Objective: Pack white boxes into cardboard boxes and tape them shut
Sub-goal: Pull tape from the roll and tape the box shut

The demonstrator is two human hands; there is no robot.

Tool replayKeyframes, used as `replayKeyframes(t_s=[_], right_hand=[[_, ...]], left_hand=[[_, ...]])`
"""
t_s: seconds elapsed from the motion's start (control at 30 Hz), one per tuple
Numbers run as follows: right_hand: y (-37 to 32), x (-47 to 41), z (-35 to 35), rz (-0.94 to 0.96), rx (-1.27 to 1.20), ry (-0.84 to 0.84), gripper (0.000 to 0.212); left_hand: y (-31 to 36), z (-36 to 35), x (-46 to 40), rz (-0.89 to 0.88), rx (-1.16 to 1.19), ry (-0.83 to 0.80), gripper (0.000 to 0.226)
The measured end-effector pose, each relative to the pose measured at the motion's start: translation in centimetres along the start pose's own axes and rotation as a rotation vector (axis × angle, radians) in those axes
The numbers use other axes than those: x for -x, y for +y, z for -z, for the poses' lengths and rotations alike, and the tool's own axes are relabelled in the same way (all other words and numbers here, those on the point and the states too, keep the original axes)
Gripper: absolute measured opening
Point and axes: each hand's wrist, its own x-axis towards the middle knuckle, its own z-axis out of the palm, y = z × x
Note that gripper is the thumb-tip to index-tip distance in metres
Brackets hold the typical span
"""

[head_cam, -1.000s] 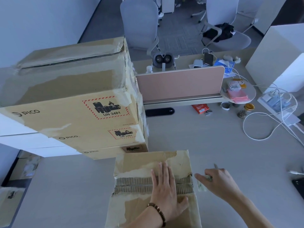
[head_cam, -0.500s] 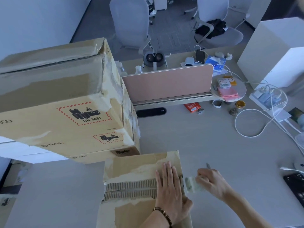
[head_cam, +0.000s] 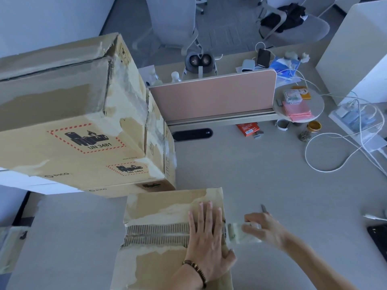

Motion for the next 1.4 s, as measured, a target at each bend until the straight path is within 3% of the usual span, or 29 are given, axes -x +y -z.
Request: replayKeyframes(t_s=[0.2,0.53,0.67,0.8,0.87,1.0,1.1,1.2,1.33,1.4], right_hand=[[-0.4,0.6,1.1,0.026,-0.076,-0.087,0.025],[-0.2,0.8,1.7,0.213,0.171,-0.004,0.035],[0.8,0.3,0.8,0.115,0.418,0.004,0.048],[1.3,-0.7,-0.9,0.042,0.355,-0.03,0.069],[0.8,-0.8,-1.2,-0.013,0.209,-0.044,0.078],[-0.7,-0.2,-0.4,0.006,-0.182,-0.173,0.045],[-1.1,-0.1,-0.4,0.031,-0.226,-0.172,0.024],[-0.7,-0.4,-1.0,0.046,-0.117,-0.162,0.024],[0.7,-0.6,-1.6,-0.012,0.282,-0.122,0.028],[1.0,-0.8,-2.3,-0.054,0.325,-0.119,0.029]], left_hand=[[0.0,0.1,0.1,0.025,-0.029,-0.012,0.11],[-0.3,0.0,0.6,0.052,-0.019,-0.009,0.108],[-1.8,-0.1,1.5,0.083,-0.008,-0.018,0.112],[-3.8,-0.1,2.7,0.099,-0.019,-0.028,0.112],[-5.0,-0.1,3.4,0.111,-0.026,-0.023,0.112],[-7.0,0.0,4.3,0.167,-0.066,-0.058,0.11],[-6.6,-0.3,4.2,0.227,-0.061,-0.084,0.109],[-6.2,-0.6,4.2,0.234,-0.048,-0.064,0.11],[-6.4,-0.7,4.2,0.22,-0.029,-0.048,0.108],[-6.4,-0.8,4.2,0.203,-0.024,-0.054,0.104]])
